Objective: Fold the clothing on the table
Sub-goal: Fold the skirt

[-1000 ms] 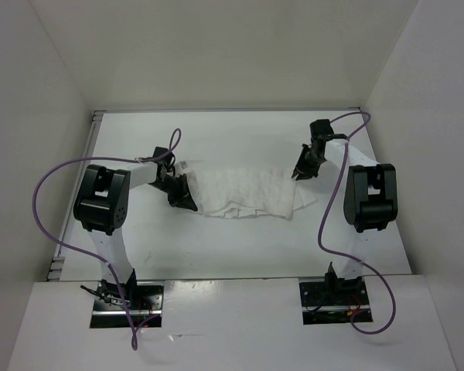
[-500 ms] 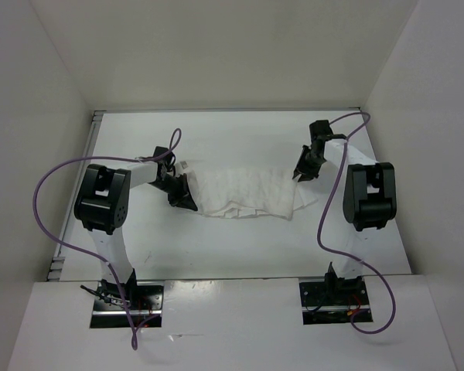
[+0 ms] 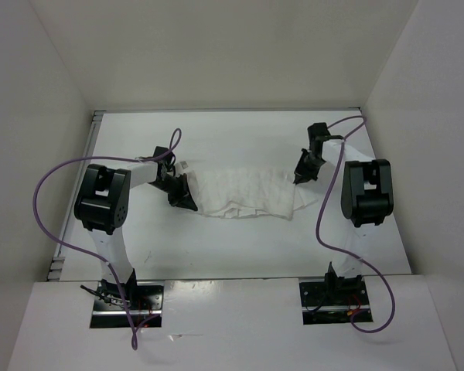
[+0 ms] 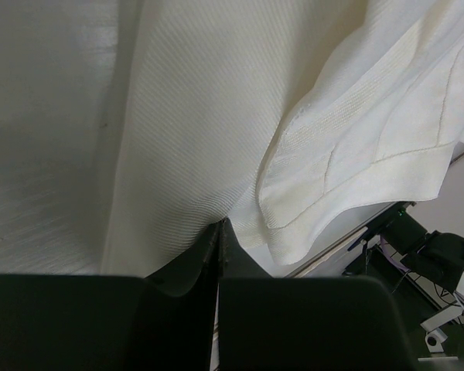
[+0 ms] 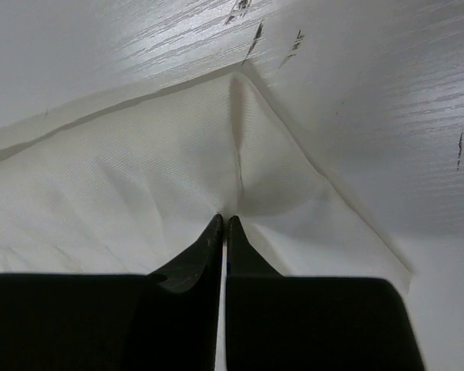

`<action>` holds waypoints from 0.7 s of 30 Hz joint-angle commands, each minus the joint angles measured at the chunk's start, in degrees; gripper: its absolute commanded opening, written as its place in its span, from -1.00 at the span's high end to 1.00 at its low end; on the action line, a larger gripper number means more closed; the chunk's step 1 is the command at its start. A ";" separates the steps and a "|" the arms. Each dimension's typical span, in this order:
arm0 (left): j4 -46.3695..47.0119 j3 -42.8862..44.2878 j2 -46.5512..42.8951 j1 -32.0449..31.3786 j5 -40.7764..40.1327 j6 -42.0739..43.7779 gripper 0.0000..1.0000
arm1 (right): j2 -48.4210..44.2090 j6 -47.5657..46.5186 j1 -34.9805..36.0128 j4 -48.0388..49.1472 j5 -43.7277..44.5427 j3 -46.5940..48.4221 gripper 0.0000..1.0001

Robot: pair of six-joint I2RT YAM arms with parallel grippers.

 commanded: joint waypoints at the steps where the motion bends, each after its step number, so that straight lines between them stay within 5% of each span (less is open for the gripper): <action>1: 0.72 0.49 1.92 0.00 -4.45 1.41 1.00 | -5.76 -0.26 -0.41 -2.62 1.90 5.75 1.00; 21: -0.34 -0.57 0.25 0.00 -4.98 1.94 1.00 | 5.30 -1.32 -0.41 1.92 4.45 16.66 0.94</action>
